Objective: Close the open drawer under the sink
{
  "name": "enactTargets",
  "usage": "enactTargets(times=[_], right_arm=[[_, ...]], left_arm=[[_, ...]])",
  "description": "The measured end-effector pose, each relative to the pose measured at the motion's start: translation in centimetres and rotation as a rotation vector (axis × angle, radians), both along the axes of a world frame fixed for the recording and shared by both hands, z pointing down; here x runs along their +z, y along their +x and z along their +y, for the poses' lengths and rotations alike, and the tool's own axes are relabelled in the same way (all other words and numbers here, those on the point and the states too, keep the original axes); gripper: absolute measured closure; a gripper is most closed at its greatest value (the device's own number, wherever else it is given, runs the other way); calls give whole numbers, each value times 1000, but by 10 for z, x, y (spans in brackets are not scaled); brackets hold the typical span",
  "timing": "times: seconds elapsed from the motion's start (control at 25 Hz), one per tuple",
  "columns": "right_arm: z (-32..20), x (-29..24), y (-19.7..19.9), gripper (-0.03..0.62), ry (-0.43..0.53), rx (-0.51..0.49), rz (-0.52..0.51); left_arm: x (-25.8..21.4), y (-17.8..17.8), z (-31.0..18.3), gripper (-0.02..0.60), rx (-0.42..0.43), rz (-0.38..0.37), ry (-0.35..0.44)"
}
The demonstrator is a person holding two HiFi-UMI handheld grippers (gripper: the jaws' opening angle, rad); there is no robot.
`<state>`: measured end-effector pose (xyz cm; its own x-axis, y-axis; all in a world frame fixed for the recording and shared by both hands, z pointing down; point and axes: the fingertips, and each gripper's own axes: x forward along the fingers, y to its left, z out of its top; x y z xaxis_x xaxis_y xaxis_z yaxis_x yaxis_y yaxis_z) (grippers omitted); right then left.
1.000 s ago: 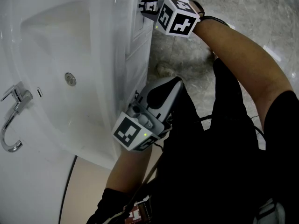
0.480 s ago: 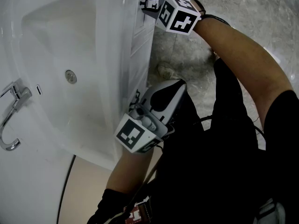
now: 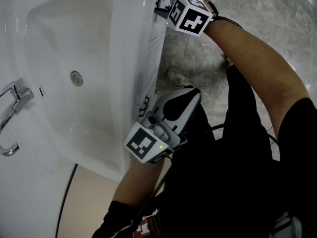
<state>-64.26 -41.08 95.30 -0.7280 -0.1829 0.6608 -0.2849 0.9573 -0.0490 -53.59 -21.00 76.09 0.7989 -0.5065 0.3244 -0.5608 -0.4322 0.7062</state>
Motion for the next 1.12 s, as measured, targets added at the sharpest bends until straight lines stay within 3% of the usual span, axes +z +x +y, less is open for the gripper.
enactTargets(times=[0.32,0.6,0.84,1.12], right_arm=[[-3,0,-1,451,-26,38,3],[17,-4,42,407,-47,69,88],[61,-72,107,408,-85,97,69],[51,-188,146,437,-62,178,-53]], left_arm=[[-9,-5,-9,581,-49,-12,11],[-51,-17,-19,581,-92,-48,68],[-112,-30,-22,581,-140,-92,108],[-183,-41,-35,581,-180,-143,187]])
